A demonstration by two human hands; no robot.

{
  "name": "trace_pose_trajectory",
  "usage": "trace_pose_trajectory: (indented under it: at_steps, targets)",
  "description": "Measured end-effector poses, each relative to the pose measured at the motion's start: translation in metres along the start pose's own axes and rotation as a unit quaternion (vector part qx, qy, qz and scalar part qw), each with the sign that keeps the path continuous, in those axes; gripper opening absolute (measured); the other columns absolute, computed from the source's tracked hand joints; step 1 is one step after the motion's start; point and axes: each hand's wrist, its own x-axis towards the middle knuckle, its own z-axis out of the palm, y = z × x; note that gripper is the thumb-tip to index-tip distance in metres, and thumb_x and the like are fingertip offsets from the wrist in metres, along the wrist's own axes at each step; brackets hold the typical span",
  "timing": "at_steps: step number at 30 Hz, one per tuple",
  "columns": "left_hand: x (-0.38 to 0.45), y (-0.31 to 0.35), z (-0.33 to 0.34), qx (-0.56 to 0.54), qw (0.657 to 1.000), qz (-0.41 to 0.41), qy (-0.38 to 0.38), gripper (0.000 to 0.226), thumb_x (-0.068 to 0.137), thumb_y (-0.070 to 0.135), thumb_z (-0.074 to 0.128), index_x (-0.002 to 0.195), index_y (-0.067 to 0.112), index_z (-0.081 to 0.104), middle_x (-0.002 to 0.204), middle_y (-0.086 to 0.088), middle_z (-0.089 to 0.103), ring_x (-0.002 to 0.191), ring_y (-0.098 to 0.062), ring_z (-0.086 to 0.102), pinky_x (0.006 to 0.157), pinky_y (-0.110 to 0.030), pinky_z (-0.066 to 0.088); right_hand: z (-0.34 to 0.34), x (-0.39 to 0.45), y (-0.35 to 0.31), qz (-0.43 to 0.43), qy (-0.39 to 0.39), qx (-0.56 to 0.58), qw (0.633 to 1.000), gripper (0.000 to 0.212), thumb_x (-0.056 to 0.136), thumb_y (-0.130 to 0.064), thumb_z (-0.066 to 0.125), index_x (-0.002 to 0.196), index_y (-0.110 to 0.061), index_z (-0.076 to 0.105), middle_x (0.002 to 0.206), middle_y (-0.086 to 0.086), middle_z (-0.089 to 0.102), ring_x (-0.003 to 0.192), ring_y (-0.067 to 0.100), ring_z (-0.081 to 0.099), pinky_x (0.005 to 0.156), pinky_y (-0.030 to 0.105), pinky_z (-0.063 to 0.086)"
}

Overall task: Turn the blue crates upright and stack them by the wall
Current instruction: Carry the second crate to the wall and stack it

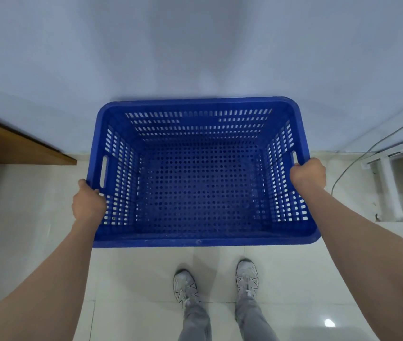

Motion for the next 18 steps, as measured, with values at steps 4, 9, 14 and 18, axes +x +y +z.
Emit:
trace_pose_trajectory:
  at_steps: [4, 9, 14, 18]
  targets:
    - [0.006, 0.000, 0.001, 0.012, 1.000, 0.012, 0.020, 0.026, 0.096, 0.012, 0.049, 0.121, 0.005, 0.042, 0.120, -0.023, 0.064, 0.102, -0.045, 0.062, 0.083, -0.054, 0.051, 0.003, -0.009, 0.001, 0.004, 0.038, -0.015, 0.999, 0.028, 0.090, -0.024, 0.054, 0.107, -0.001, 0.058, 0.098, 0.014, 0.065, 0.083, 0.034, 0.063, 0.075, 0.041, 0.054]
    - [0.008, 0.003, 0.011, 0.008, 0.999, 0.031, 0.021, 0.021, 0.095, 0.017, 0.050, 0.113, 0.010, 0.042, 0.112, -0.022, 0.065, 0.095, -0.044, 0.064, 0.082, -0.057, 0.054, -0.008, 0.003, 0.007, 0.011, 0.000, -0.017, 1.000, 0.029, 0.092, -0.021, 0.054, 0.112, 0.001, 0.056, 0.096, 0.014, 0.060, 0.084, 0.033, 0.059, 0.073, 0.038, 0.051]
    - [0.012, 0.003, 0.009, -0.012, 0.999, 0.009, 0.037, 0.027, 0.095, 0.015, 0.052, 0.119, 0.006, 0.045, 0.114, -0.025, 0.063, 0.097, -0.046, 0.063, 0.081, -0.055, 0.052, -0.011, 0.009, 0.002, -0.009, -0.031, 0.012, 0.999, 0.031, 0.094, -0.023, 0.053, 0.111, 0.002, 0.058, 0.108, 0.020, 0.065, 0.083, 0.034, 0.061, 0.071, 0.035, 0.049]
    - [0.019, -0.009, 0.002, 0.006, 0.999, 0.022, 0.034, 0.024, 0.097, 0.017, 0.050, 0.117, 0.004, 0.045, 0.110, -0.028, 0.063, 0.094, -0.048, 0.062, 0.082, -0.057, 0.052, 0.002, 0.004, 0.000, -0.012, -0.034, 0.003, 0.999, 0.030, 0.096, -0.021, 0.052, 0.114, 0.002, 0.057, 0.112, 0.020, 0.064, 0.087, 0.034, 0.059, 0.073, 0.033, 0.045]
